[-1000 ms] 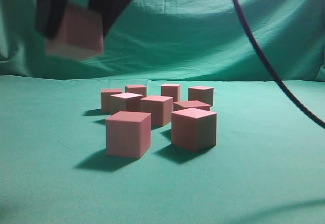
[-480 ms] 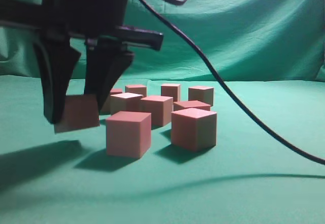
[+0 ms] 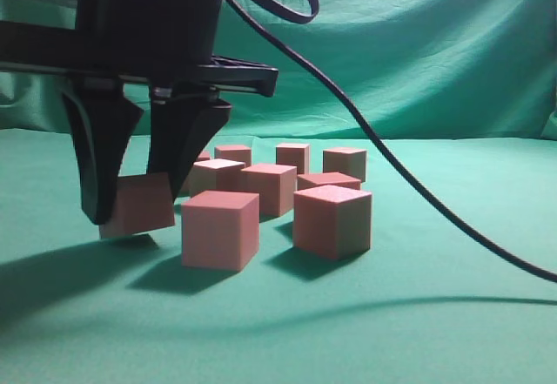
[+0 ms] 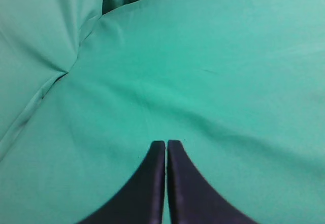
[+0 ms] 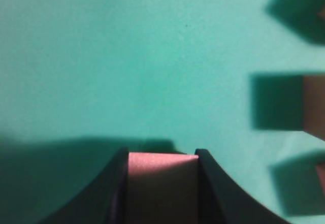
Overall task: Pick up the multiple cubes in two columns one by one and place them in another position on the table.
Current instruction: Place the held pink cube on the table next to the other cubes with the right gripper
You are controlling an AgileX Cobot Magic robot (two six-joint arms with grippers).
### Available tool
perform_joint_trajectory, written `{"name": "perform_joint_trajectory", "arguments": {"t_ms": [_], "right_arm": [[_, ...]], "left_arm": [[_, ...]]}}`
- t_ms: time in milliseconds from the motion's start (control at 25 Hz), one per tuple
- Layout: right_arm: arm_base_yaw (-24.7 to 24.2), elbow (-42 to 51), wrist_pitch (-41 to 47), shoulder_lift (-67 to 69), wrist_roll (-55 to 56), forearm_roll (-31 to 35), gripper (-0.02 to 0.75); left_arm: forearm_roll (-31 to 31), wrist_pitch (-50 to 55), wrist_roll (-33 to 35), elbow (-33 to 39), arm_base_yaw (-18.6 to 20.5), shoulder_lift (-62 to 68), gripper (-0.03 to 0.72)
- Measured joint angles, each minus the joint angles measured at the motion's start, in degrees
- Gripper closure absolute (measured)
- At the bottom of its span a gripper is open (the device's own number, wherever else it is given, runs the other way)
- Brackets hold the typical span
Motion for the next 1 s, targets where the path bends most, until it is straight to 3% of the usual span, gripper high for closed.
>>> {"name": "perform_joint_trajectory", "arguments": {"t_ms": [160,360,440,640,760,880,1000], "right_arm": [[0.00,0.00,0.25,0.39,0.00,0.35,0.481],[0.00,-2.04,2.77,1.05,-0.03,0.33,0.206],[0.00,-4.47,4.79,1.05,-0.90,-0.18,0.133],[0.00,-14.38,14.43,1.05,-1.28,-1.57,0.133],[0.00,-21.80,21.02,1.05,-1.27,-1.82,0.311],[0.00,-30.51,25.85,1.05,-1.39,-1.82,0.599],[0.00,-36.47,26.80,0.02,-1.73,-1.60,0.704]], "left_arm": [[0.00,0.00,0.00,0.00,0.00,0.00,0.688],[0.00,0.00,0.00,0.00,0.00,0.00,0.688],[0.00,0.00,0.00,0.00,0.00,0.00,0.688],[0.00,0.00,0.00,0.00,0.00,0.00,0.688],[0.00,0.00,0.00,0.00,0.00,0.00,0.688],[0.00,0.00,0.00,0.00,0.00,0.00,0.688],[0.00,0.00,0.00,0.00,0.00,0.00,0.688]]}}
